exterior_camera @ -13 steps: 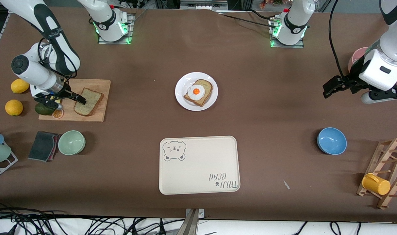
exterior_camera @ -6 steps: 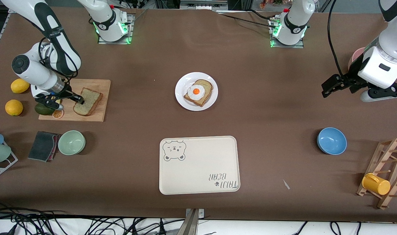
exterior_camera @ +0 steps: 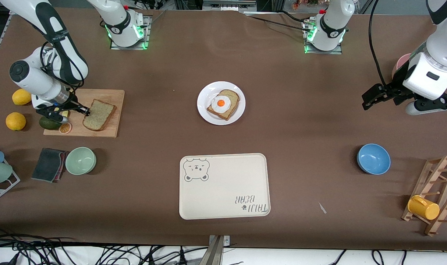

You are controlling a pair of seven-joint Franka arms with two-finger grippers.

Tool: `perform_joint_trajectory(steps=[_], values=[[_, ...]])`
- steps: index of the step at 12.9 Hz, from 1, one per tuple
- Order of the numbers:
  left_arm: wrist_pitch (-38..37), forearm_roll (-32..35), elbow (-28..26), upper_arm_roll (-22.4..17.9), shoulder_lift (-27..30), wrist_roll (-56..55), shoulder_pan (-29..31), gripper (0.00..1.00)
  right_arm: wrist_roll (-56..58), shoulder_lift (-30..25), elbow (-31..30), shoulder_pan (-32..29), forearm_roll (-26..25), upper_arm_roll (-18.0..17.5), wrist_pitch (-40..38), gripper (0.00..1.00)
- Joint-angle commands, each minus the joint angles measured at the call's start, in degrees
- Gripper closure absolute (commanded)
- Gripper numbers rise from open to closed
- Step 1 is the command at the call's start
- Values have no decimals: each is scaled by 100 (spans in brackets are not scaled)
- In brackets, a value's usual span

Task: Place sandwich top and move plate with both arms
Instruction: 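Lift the bread slice and carry it toward the white plate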

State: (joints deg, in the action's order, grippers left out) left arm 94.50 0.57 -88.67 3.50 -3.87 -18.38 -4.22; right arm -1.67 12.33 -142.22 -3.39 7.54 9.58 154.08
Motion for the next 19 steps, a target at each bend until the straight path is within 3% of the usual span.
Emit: perform_joint_trajectory(steps=[1,6,12,15,19], values=[[-134,31,183,-8,-70,-60,-35,0,96,50,1,13,98,-62,95,100],[-143,31,166,-8,-79,-60,-17,0,105,-161,203,31,89,-185,-176,100],[-178,31,175,-8,-79,-60,-8,0,44,-275,1098,49,72,-282,-1642,100],[-178,31,175,-8,-79,-60,-8,0,105,-240,1222,84,37,-290,-1785,100],[-178,31,175,-8,-79,-60,-17,0,52,-284,1582,84,19,-632,-2407,100]])
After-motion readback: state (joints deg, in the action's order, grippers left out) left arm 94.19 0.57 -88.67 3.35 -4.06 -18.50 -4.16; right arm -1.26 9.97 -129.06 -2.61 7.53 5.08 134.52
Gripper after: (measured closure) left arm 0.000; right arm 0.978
